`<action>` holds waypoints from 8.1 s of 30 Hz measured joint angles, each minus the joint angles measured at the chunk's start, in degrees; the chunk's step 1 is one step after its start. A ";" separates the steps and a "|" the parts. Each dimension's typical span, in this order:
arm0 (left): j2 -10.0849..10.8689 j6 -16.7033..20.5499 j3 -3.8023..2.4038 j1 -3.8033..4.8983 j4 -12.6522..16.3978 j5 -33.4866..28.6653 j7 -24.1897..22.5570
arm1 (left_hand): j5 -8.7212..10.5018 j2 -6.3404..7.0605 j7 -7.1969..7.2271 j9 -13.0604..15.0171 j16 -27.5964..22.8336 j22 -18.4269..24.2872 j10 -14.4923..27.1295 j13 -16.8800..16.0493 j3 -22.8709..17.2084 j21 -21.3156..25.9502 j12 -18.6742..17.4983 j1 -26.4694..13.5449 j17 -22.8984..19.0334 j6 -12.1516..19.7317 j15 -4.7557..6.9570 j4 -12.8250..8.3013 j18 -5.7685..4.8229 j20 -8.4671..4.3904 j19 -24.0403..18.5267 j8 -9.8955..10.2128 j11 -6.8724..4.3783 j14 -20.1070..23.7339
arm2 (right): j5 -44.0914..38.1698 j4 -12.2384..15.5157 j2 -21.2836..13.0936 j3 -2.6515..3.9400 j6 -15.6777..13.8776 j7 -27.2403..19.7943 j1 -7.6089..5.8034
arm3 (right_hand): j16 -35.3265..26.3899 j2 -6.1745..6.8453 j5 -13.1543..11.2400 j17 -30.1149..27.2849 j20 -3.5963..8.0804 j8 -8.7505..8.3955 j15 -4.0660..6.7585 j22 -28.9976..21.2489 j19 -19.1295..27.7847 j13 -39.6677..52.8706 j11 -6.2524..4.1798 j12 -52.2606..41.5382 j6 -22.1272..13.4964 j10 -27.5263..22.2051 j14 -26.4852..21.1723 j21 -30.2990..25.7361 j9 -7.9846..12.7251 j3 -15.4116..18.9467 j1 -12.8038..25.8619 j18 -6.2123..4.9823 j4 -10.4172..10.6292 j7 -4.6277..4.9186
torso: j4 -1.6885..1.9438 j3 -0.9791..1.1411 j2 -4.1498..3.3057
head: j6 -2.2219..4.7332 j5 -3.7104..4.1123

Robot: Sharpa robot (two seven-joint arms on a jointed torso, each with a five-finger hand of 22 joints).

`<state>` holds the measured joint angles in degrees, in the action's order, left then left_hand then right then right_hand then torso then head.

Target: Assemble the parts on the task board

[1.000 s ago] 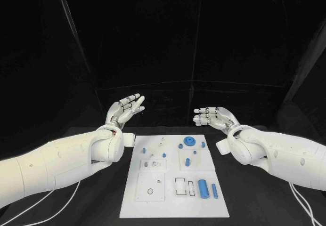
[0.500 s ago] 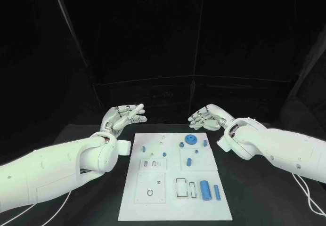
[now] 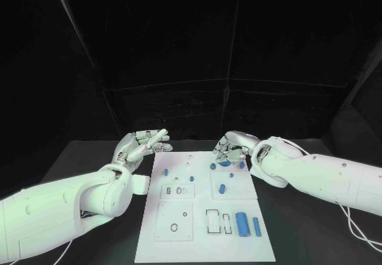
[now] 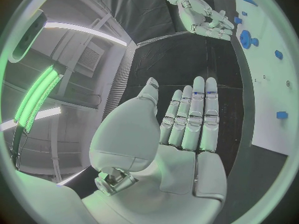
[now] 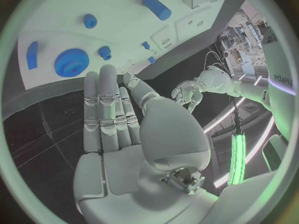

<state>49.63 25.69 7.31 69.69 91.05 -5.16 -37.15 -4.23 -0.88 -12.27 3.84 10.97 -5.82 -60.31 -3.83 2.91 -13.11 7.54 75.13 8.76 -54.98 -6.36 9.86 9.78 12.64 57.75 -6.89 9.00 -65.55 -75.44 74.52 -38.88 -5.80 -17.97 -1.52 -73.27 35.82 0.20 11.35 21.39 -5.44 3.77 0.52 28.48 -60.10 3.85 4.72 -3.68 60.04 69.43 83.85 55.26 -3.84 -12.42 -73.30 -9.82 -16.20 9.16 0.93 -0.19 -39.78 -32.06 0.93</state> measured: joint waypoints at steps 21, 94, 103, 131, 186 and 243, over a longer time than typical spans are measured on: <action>0.15 -1.21 -0.01 0.01 0.78 0.01 0.38 | 0.01 -0.01 0.00 -0.04 -0.55 0.30 -0.20 0.04 0.16 0.51 -0.51 -0.01 0.11 0.01 0.00 -0.48 -0.02 0.19 0.21 0.23 0.21 0.00 | -13.81 -0.87 2.92 0.09 5.65 6.10 -0.11 | 25.51 1.47 -0.62 23.24 -0.82 0.00 -0.21 22.70 -8.56 0.00 0.59 0.00 -1.93 -2.81 0.20 16.65 -0.01 -3.79 1.49 1.78 0.51 -0.14 | 0.23 -0.05 -2.69 | -0.15 0.05; 0.54 -2.85 -0.01 0.65 1.16 0.01 1.88 | 0.01 -0.23 0.00 -0.06 -1.49 0.82 -0.20 0.11 0.32 1.13 -1.33 0.21 0.28 0.01 0.00 -0.94 -0.06 0.40 0.40 0.90 0.21 0.01 | -15.65 -12.66 16.57 1.71 -1.14 7.09 -0.81 | 35.52 -0.49 -7.83 32.07 0.02 1.08 0.22 36.69 -14.26 1.21 -1.13 -0.91 4.42 2.83 0.20 25.06 -0.99 -12.00 1.53 4.05 3.77 -1.14 | 0.85 -0.23 -3.82 | -0.08 -0.37; 0.57 -2.86 -0.01 0.88 1.32 0.01 1.91 | 0.01 -0.23 0.00 -0.06 -1.49 0.89 -0.20 0.10 0.33 1.53 -1.57 0.21 0.27 0.01 0.00 -1.26 -0.06 0.40 0.40 1.11 0.21 0.01 | -15.49 -14.34 17.78 1.71 0.23 7.08 -0.80 | 35.52 -0.20 -8.14 31.90 0.02 0.87 0.22 36.69 -14.26 1.14 -0.93 -0.67 4.21 2.63 0.20 25.05 -0.73 -12.20 1.82 4.04 4.35 -0.95 | 0.93 -0.26 -3.98 | -0.22 -0.45; 0.71 -3.52 -0.01 1.16 1.57 0.01 2.07 | 0.01 -0.23 0.00 -0.05 -1.70 0.98 -0.20 0.09 0.32 1.52 -1.57 0.21 0.32 0.01 0.00 -1.26 -0.06 0.40 0.40 1.11 0.21 0.01 | -16.22 -16.86 19.89 1.72 2.98 8.42 -0.83 | 35.52 1.91 -8.13 30.43 -1.14 -0.07 -0.63 35.26 -13.10 0.41 0.60 0.00 0.68 -1.58 0.19 25.05 -0.08 -12.23 2.56 4.04 6.24 0.22 | 0.90 -0.30 -4.03 | -0.81 -0.44; 1.26 -4.56 0.01 1.25 0.57 0.02 2.33 | 0.01 -0.42 0.00 -0.05 -1.99 1.08 0.01 0.09 0.48 1.79 -1.82 0.01 0.34 0.01 0.00 -1.42 -0.08 0.40 0.40 1.33 0.42 0.01 | -1.74 -4.55 1.29 3.36 7.71 15.37 -0.87 | 48.38 6.34 -0.80 52.94 -0.50 0.45 0.10 45.46 -19.06 47.03 -0.83 -50.63 -8.05 0.50 0.10 29.01 -0.23 11.93 -9.42 5.40 27.70 0.08 | -0.09 -0.29 -3.67 | -0.57 -0.32; 1.26 -4.83 0.01 1.23 0.38 0.02 2.77 | 0.01 -0.42 0.00 -0.04 -2.17 1.22 0.01 0.08 0.32 1.79 -1.82 0.01 0.46 0.01 0.00 -1.58 -0.08 0.40 0.40 1.33 0.42 0.01 | -12.76 -4.19 1.99 3.35 8.00 16.97 -0.73 | 49.32 8.75 -6.96 53.55 -0.20 0.44 0.30 46.45 -21.19 56.28 -1.23 -58.53 -5.05 3.75 0.09 30.11 -0.09 6.02 -5.48 6.28 26.28 -0.32 | 0.03 -0.36 -3.65 | -1.20 0.26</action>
<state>50.89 20.86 7.31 70.92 91.44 -5.14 -34.38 -4.21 -1.30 -12.27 3.80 8.81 -4.59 -60.30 -3.75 3.23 -11.33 5.72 75.14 9.22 -54.97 -6.36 8.29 9.70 13.04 58.14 -5.56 9.42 -65.54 -88.20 70.33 -36.89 -2.45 -9.97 15.45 -74.01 85.14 8.95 4.39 74.94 -5.64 4.21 0.81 74.93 -81.29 60.13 3.49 -62.22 54.99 73.18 83.94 85.37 -3.92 -6.41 -78.78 -3.54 10.08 8.84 0.96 -0.55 -43.43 -33.26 1.19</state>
